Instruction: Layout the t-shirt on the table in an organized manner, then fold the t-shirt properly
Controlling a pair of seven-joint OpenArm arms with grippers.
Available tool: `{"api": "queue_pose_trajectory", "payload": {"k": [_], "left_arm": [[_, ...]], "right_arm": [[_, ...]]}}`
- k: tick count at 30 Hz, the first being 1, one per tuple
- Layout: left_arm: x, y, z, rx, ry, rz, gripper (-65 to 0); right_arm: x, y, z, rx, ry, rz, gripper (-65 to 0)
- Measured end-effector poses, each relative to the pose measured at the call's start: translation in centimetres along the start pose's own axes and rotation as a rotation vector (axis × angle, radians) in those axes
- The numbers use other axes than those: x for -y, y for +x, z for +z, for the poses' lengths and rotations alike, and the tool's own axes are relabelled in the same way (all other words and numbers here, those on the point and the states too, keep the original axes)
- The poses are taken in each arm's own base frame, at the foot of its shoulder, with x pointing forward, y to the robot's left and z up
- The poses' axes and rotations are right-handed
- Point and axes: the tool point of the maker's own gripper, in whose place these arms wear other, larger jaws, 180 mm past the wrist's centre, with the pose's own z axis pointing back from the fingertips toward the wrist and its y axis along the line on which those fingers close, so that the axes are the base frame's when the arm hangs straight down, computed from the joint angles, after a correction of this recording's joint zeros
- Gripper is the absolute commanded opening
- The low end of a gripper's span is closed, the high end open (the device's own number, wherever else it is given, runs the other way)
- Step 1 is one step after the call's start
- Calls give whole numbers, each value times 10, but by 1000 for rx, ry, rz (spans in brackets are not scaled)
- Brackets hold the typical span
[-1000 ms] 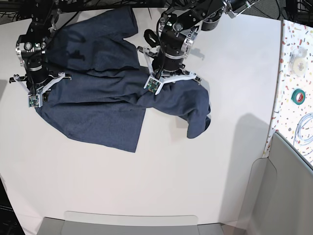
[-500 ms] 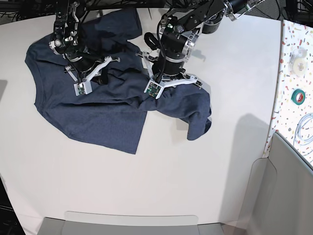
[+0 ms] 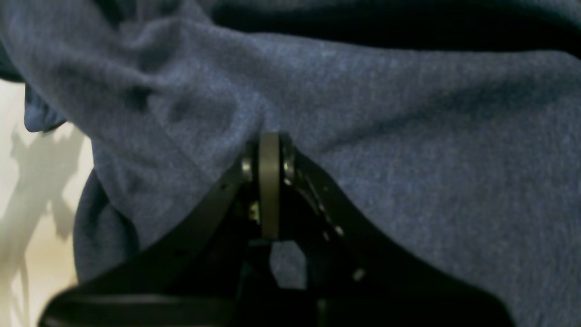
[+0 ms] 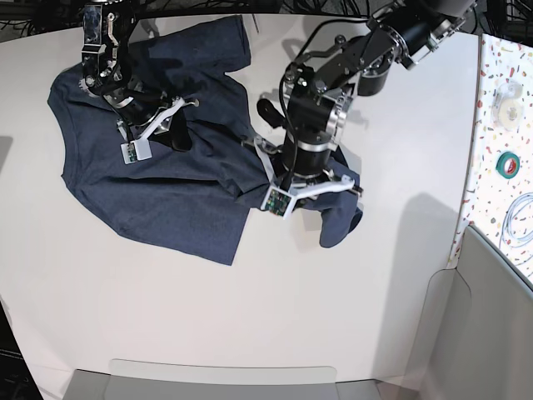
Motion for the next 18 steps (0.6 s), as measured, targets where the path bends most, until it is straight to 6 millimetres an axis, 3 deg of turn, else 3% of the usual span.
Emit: {"api": "queue_pose_trajectory", "payload": {"k": [9,13,15,18], "left_arm": [[-45,58,-39,121,144,-82,-650],[-59,49,-70,94,200,-140,-642],[-63,26,-82,29,214,-160,-582],[-63,6,-84,-9,211,-154,-386]], "right_arm": [[3,-5,4,-38,10,1,-650],[3,-6,4,-40,10,0,-650],[3,-6,4,-41,11,-1,-650],[3,-6,4,-43,11,-1,-650]]}}
